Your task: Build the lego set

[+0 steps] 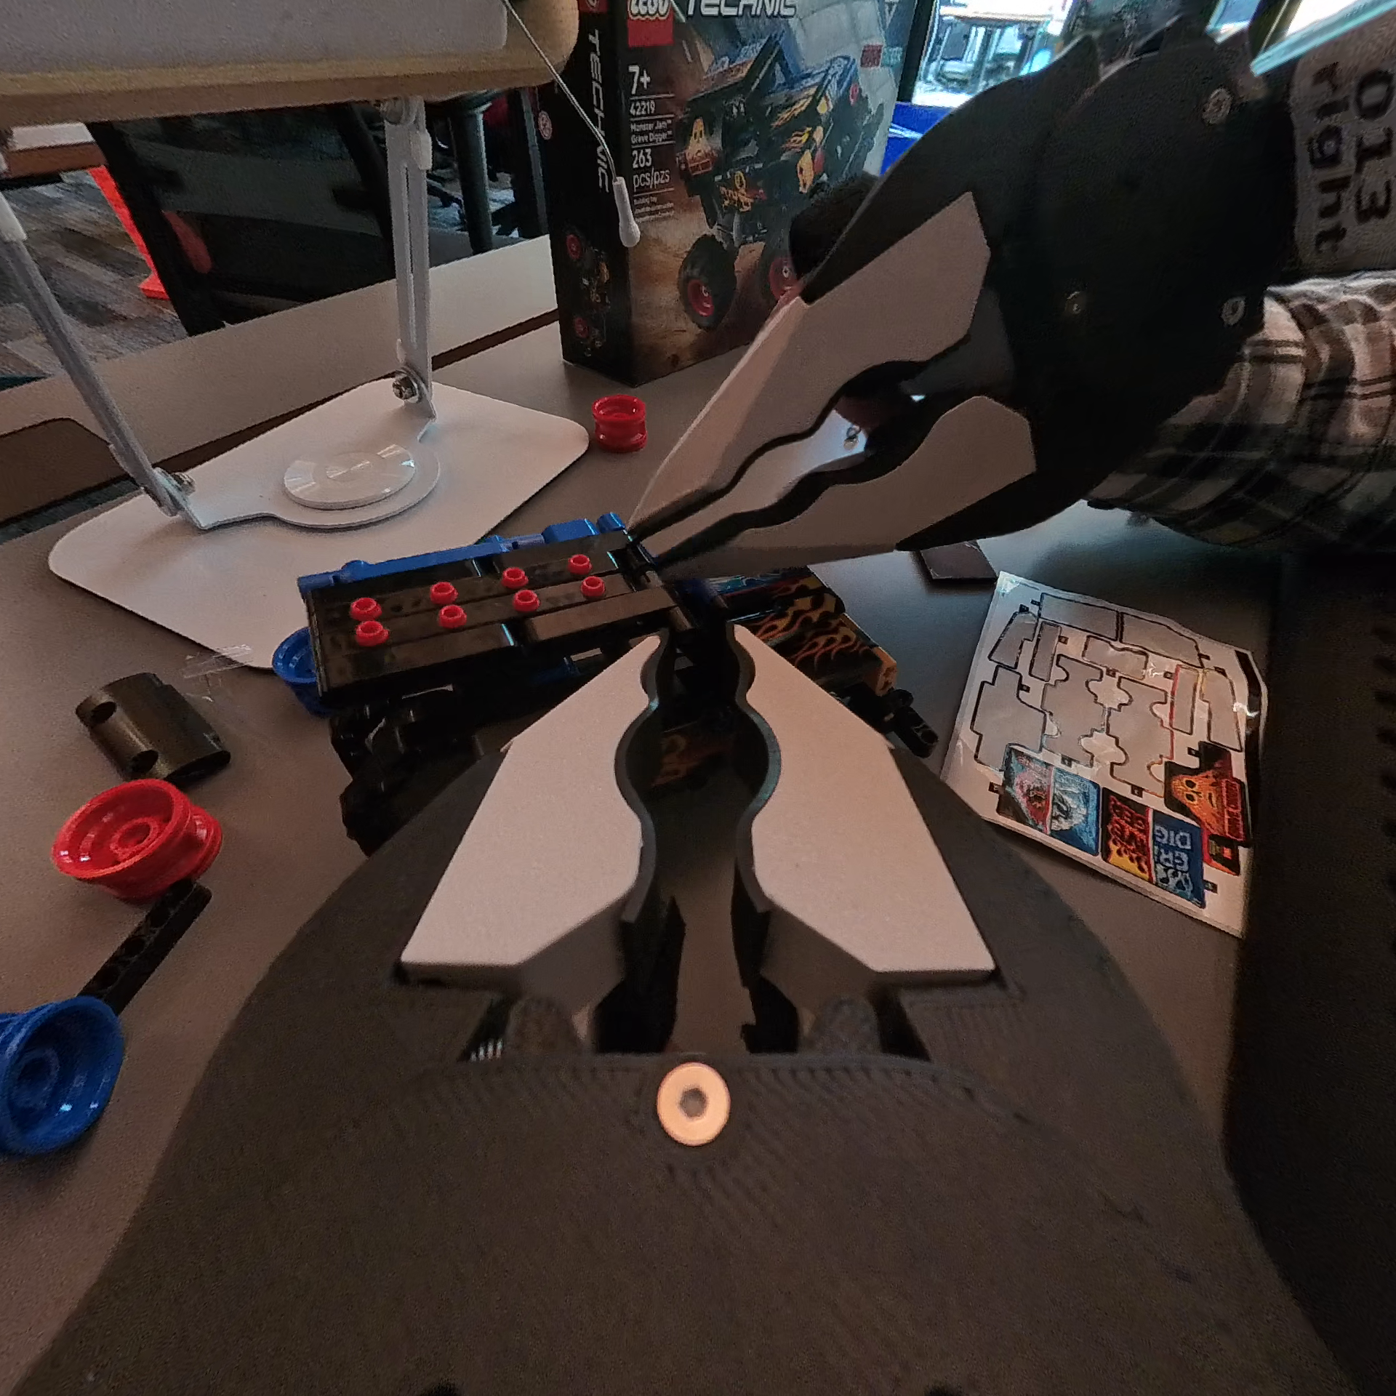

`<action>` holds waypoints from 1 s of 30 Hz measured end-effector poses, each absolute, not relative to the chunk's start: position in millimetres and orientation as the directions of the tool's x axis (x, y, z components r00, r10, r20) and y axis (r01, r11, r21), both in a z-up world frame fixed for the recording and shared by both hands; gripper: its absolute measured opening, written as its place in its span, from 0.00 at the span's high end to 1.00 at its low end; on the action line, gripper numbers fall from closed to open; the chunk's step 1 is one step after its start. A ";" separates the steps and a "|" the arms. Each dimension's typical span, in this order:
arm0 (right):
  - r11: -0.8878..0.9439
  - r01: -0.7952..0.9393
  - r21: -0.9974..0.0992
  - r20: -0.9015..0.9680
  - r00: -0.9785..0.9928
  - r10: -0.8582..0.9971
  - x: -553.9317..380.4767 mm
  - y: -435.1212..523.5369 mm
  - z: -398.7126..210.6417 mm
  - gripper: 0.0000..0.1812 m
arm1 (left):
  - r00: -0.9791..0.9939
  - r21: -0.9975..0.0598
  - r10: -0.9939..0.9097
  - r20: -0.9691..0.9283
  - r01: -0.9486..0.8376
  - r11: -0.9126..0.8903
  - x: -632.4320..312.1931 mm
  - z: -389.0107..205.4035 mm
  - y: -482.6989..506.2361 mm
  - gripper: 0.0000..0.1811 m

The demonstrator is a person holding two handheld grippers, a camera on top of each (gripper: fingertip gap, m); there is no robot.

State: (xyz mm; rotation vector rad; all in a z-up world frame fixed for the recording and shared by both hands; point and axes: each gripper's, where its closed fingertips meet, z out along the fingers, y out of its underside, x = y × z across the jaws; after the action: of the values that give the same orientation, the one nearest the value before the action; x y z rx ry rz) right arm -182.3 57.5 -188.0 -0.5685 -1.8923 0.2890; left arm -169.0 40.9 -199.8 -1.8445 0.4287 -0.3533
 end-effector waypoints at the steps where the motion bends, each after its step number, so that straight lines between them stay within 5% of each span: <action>1: 0.868 0.243 -0.433 0.819 -0.296 0.491 -182.3 56.8 -187.9 0.98 | 0.886 -0.953 -0.463 0.034 -0.112 -0.283 -168.5 -199.7 40.5 0.94; 5: 0.895 0.223 -0.387 0.850 -0.290 0.440 -182.3 55.7 -188.3 0.98 | 0.882 -0.952 -0.469 0.042 -0.107 -0.287 -168.2 -199.8 39.6 0.94; 12: 0.825 0.227 -0.518 0.763 -0.313 0.565 -178.0 60.0 -184.9 1.00 | 0.884 -0.951 -0.467 0.008 -0.138 -0.276 -167.7 -199.9 39.2 0.94; 23: 0.869 0.216 -0.446 0.798 -0.343 0.495 -180.2 48.9 -189.3 0.96 | 0.881 -0.951 -0.473 0.015 -0.133 -0.278 -166.8 -200.3 39.4 0.93; 27: 0.832 0.216 -0.510 0.775 -0.304 0.554 -175.2 58.1 -168.5 0.99 | 0.883 -0.940 -0.470 -0.019 -0.175 -0.292 -169.8 -200.6 38.2 0.92; 30: 0.813 0.249 -0.526 0.778 -0.244 0.578 -169.1 77.7 -152.0 0.99 | 0.891 -0.878 -0.454 -0.012 -0.227 -0.421 -179.4 -205.0 28.1 0.75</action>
State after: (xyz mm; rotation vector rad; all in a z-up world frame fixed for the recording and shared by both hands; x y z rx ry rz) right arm -169.1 77.7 -152.0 -0.6314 -1.8308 0.3511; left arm -179.4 28.1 -205.0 -2.0216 0.4933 -0.2768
